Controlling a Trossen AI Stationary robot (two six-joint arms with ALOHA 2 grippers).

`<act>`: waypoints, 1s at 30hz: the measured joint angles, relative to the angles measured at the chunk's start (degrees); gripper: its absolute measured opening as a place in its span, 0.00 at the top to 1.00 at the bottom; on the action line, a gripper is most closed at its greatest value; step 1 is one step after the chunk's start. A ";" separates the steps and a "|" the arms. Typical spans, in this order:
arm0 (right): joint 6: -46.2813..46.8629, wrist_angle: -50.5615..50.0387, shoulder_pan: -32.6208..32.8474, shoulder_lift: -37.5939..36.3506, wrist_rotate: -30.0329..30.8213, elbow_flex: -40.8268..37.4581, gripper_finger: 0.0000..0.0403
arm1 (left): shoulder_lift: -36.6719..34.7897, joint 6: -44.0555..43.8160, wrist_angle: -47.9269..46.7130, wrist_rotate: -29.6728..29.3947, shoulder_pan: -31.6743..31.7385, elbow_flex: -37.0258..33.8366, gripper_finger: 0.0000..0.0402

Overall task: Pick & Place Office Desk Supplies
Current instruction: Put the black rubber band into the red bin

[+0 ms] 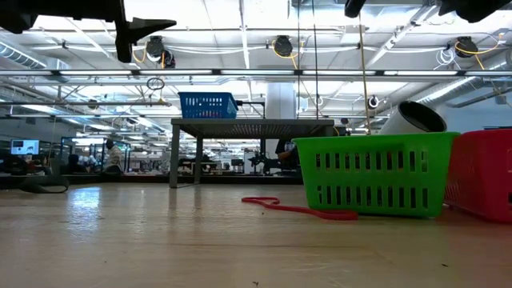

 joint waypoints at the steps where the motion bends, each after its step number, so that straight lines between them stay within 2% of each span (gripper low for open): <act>1: -0.23 -0.20 0.02 0.05 -0.12 0.00 0.70 | -0.02 -0.10 0.01 0.01 0.00 0.00 0.38; 4: -1.25 0.02 0.00 -0.03 -2.18 0.00 0.70 | 0.00 -2.24 0.03 0.00 0.00 0.00 0.38; 10: -3.28 -0.09 0.00 -0.01 -6.03 0.00 0.70 | 0.00 -1.16 0.04 -0.02 0.22 0.00 0.38; 13: -5.25 -1.32 0.00 -0.01 -5.99 0.00 0.70 | 0.00 -0.81 0.50 0.93 0.22 0.00 0.38; 16: -6.34 -3.04 -0.07 0.01 -4.28 0.00 0.70 | 0.00 1.57 1.41 7.37 0.22 0.00 0.38; 21: -8.57 -3.66 -0.09 0.89 3.09 0.19 0.70 | 0.00 5.08 1.52 20.73 0.20 0.00 0.38; 25: -9.90 -8.50 0.23 4.08 4.59 4.09 0.70 | -0.02 5.36 0.49 25.41 0.22 0.04 0.38; 30: -10.69 -19.22 0.79 10.34 4.55 12.43 0.70 | 0.00 6.96 -4.06 27.40 0.36 0.07 0.38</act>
